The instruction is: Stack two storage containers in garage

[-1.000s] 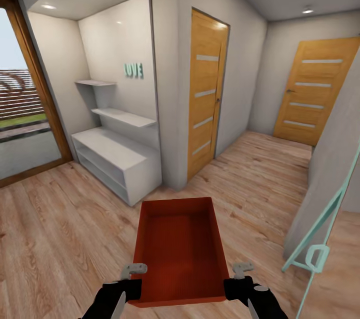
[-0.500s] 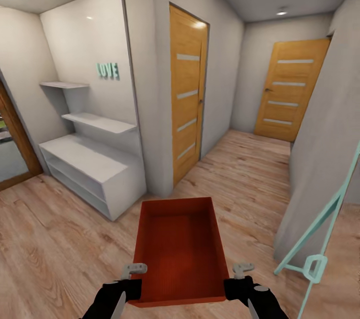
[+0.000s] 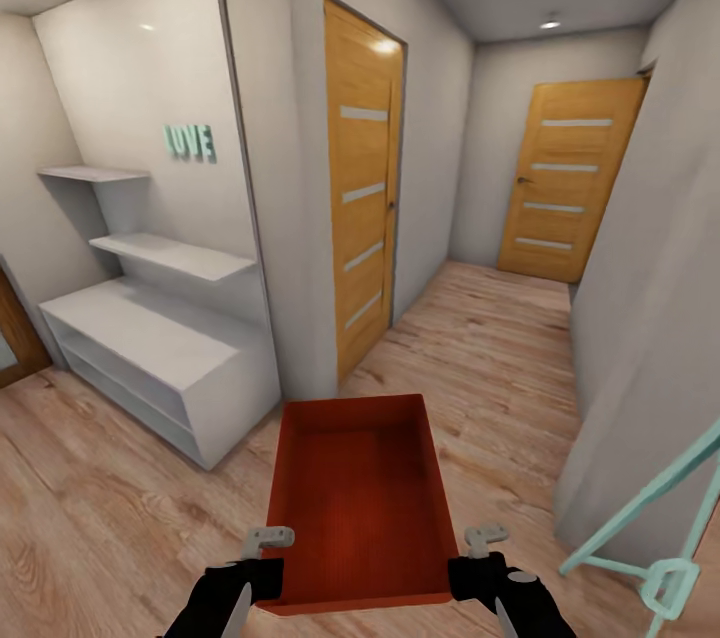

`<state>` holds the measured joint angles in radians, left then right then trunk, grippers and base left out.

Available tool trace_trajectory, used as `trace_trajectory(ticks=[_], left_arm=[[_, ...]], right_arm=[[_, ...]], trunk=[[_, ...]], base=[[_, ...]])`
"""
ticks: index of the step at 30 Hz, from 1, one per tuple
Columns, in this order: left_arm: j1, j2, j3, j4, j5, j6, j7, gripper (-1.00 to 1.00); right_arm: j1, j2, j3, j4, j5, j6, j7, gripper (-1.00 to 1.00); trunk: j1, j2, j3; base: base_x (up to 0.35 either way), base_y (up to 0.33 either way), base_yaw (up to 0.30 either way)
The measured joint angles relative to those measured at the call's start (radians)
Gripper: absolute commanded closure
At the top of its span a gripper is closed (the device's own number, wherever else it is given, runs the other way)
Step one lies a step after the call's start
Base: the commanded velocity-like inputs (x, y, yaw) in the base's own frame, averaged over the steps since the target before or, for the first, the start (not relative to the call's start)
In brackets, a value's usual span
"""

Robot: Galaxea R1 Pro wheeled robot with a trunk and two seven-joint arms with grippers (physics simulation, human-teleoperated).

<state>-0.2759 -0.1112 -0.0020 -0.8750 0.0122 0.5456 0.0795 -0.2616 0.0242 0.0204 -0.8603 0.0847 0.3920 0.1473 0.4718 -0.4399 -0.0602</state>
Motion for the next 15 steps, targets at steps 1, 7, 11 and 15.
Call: trace_trajectory(ticks=[1,7,11,15], left_arm=[[0.000,0.000,0.000,0.000,0.000,0.000,0.000,1.00],[0.000,0.000,0.000,0.000,0.000,0.000,0.000,1.00],[0.000,0.000,0.000,0.000,0.000,0.000,0.000,1.00],[0.000,0.000,0.000,0.000,0.000,0.000,0.000,1.00]], right_arm=[[0.000,0.000,0.000,0.000,0.000,0.000,0.000,1.00],[0.000,0.000,0.000,0.000,0.000,0.000,0.000,1.00],[0.000,0.000,0.000,0.000,0.000,0.000,0.000,1.00],[0.000,0.000,0.000,0.000,0.000,0.000,0.000,1.00]], trunk=[[0.000,0.000,0.000],[0.000,0.000,0.000],[0.000,0.000,0.000],[0.000,0.000,0.000]], base=[[0.325,0.110,0.000],[0.326,0.108,0.000],[0.325,0.107,0.000],[0.325,0.107,0.000]])
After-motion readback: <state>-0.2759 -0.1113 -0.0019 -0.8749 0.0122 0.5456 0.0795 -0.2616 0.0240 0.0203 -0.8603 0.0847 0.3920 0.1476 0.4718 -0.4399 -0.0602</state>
